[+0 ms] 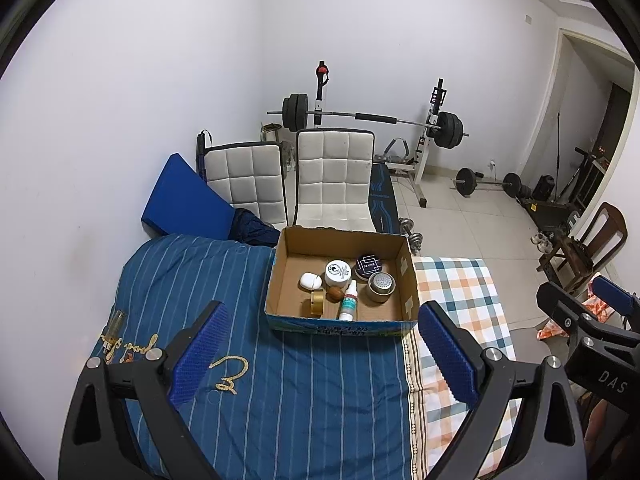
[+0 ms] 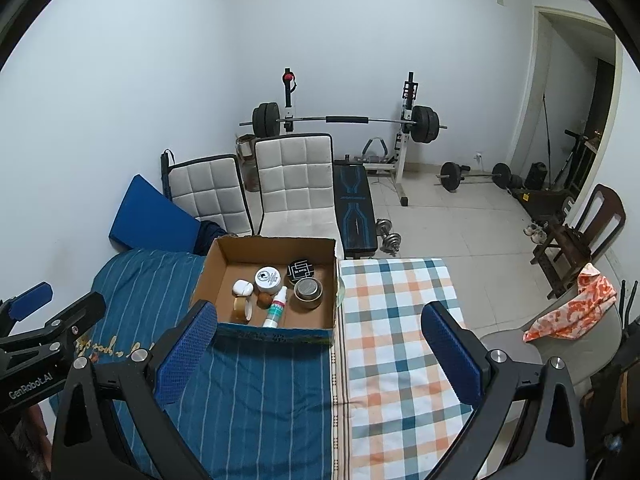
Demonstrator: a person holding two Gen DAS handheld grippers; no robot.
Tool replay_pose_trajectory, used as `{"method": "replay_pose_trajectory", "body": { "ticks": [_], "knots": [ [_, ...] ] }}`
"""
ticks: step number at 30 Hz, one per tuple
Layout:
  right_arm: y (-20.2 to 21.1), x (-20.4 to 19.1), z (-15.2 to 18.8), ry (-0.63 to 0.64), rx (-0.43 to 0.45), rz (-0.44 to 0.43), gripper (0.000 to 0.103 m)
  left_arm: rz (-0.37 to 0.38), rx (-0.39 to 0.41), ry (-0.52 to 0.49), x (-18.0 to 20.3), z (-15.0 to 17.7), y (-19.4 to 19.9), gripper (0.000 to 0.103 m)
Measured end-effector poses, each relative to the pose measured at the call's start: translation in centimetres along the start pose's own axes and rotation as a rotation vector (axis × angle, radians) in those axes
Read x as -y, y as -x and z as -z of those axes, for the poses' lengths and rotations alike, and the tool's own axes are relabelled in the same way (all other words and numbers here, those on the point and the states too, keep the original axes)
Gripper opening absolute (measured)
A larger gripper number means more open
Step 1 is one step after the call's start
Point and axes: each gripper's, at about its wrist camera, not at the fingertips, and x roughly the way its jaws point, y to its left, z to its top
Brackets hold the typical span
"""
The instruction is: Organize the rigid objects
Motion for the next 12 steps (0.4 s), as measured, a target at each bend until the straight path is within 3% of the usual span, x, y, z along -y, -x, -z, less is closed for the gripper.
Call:
{"method": "replay_pose_trajectory", "body": {
  "ticks": [12],
  "knots": [
    [0.28, 0.26, -0.22, -0.010, 0.012, 0.008, 0.103, -0.002, 0.017, -0.001, 0.27, -0.37, 0.35, 0.097]
  ]
}}
